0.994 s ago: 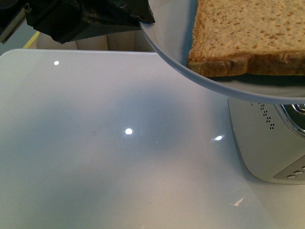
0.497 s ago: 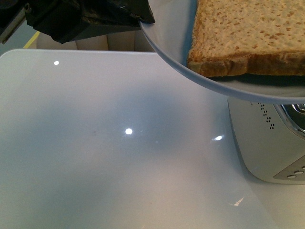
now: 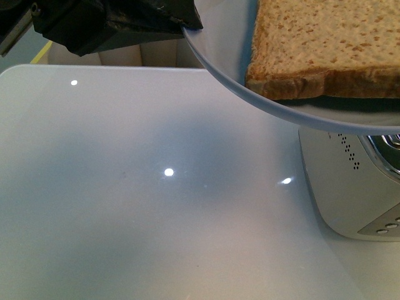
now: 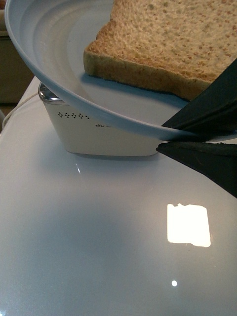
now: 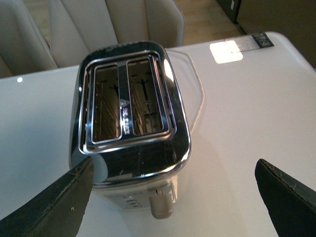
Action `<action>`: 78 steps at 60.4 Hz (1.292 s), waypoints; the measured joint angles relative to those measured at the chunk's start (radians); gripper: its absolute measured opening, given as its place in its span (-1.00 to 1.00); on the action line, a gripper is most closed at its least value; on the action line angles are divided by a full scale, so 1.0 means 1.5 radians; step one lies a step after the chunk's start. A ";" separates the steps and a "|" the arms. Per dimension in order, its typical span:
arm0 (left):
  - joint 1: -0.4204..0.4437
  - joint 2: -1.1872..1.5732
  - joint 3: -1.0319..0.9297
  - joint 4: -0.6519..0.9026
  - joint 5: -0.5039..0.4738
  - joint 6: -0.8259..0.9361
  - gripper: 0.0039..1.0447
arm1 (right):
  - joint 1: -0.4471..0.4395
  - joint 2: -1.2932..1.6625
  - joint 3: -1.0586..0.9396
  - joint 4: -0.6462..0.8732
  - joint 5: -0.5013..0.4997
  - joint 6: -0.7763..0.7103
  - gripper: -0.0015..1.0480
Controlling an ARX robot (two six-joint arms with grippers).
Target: Left arm holds plate, right arm toasts bread
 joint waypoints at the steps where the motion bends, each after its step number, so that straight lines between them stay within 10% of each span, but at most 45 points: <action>1: 0.000 0.000 0.000 0.000 0.000 0.000 -0.94 | 0.000 0.004 0.005 0.000 -0.003 0.002 0.83; 44: 0.000 0.000 0.000 0.000 0.000 0.000 -0.94 | 0.318 0.187 0.248 -0.185 0.107 0.327 0.83; 78: 0.000 0.000 0.000 0.000 -0.001 0.000 -0.94 | 0.413 0.285 0.334 -0.268 0.097 0.564 0.83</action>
